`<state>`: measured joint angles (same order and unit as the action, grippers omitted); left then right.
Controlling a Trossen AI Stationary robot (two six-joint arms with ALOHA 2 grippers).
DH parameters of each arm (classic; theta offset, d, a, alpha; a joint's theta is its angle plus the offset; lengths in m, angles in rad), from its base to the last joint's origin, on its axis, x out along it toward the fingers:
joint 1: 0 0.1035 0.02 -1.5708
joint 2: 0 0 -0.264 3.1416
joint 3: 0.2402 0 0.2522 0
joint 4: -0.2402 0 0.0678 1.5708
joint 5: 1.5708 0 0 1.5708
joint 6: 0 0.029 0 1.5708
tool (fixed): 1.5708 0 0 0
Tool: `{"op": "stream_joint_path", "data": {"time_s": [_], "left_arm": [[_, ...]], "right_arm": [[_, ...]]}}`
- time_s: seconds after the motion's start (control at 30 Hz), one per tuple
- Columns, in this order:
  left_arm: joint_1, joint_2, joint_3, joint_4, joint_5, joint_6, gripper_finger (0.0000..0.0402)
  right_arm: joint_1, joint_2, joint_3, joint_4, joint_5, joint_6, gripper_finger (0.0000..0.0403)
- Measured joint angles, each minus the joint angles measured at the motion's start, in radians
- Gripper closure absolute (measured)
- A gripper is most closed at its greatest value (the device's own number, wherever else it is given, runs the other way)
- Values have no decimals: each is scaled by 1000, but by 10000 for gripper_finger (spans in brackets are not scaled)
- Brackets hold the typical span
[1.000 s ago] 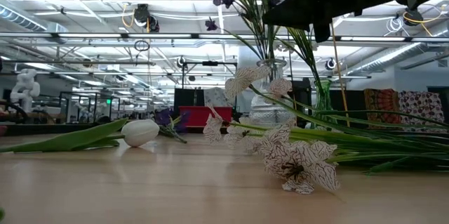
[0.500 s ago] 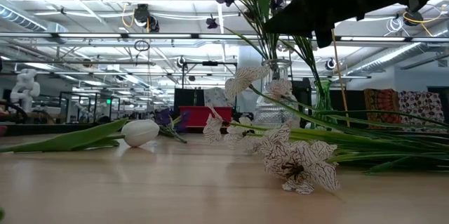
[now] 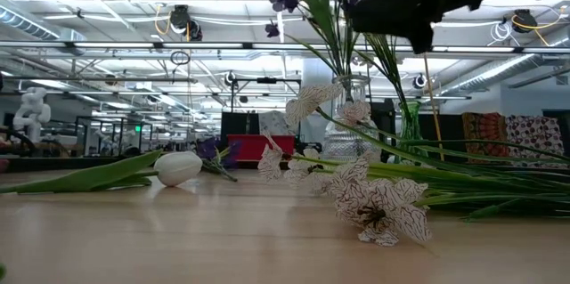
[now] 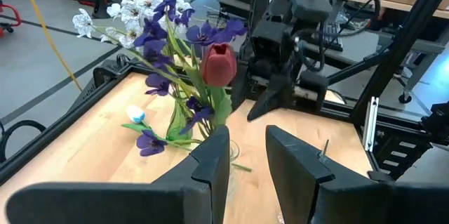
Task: Sort flowers into vase by color
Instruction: Put the purple flowers into the transparent vase
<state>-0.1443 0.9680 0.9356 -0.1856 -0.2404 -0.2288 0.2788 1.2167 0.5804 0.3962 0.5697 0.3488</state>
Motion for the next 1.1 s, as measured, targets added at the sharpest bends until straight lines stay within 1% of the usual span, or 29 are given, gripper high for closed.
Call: {"op": "stream_joint_path", "data": {"time_s": [0.07,0.17,0.27,0.33,0.43,0.47,0.67,0.73,0.8,0.87,0.93,1.0,1.1], "left_arm": [[0,0,0,-10,-11,-1,302],[0,0,0,-44,-65,-23,302],[0,0,0,-76,-106,-73,302],[0,0,0,-88,-116,-114,302],[0,0,0,-98,-122,-178,302],[0,0,0,-102,-133,-204,302],[0,4,0,-175,-219,-436,302],[-1,15,0,-199,-236,-517,302],[-2,32,0,-222,-239,-585,302],[-2,56,0,-225,-240,-648,302],[-2,86,0,-224,-239,-697,302],[-2,118,0,-222,-239,-738,302],[-9,165,0,-220,-235,-797,302]], "right_arm": [[10,-58,0,-71,0,17,274],[24,-146,0,-181,0,52,290],[46,-224,1,-268,1,63,317],[64,-267,21,-346,0,68,343],[81,-305,97,-552,-1,149,389],[84,-311,129,-643,-2,194,395],[86,-303,317,-1233,-48,566,400],[85,-302,350,-1397,-72,697,401],[82,-306,365,-1524,-111,840,400],[81,-314,362,-1628,-162,959,402],[81,-317,348,-1703,-197,1038,402],[81,-322,327,-1741,-231,1068,402],[81,-331,293,-1738,-263,1052,402]]}}
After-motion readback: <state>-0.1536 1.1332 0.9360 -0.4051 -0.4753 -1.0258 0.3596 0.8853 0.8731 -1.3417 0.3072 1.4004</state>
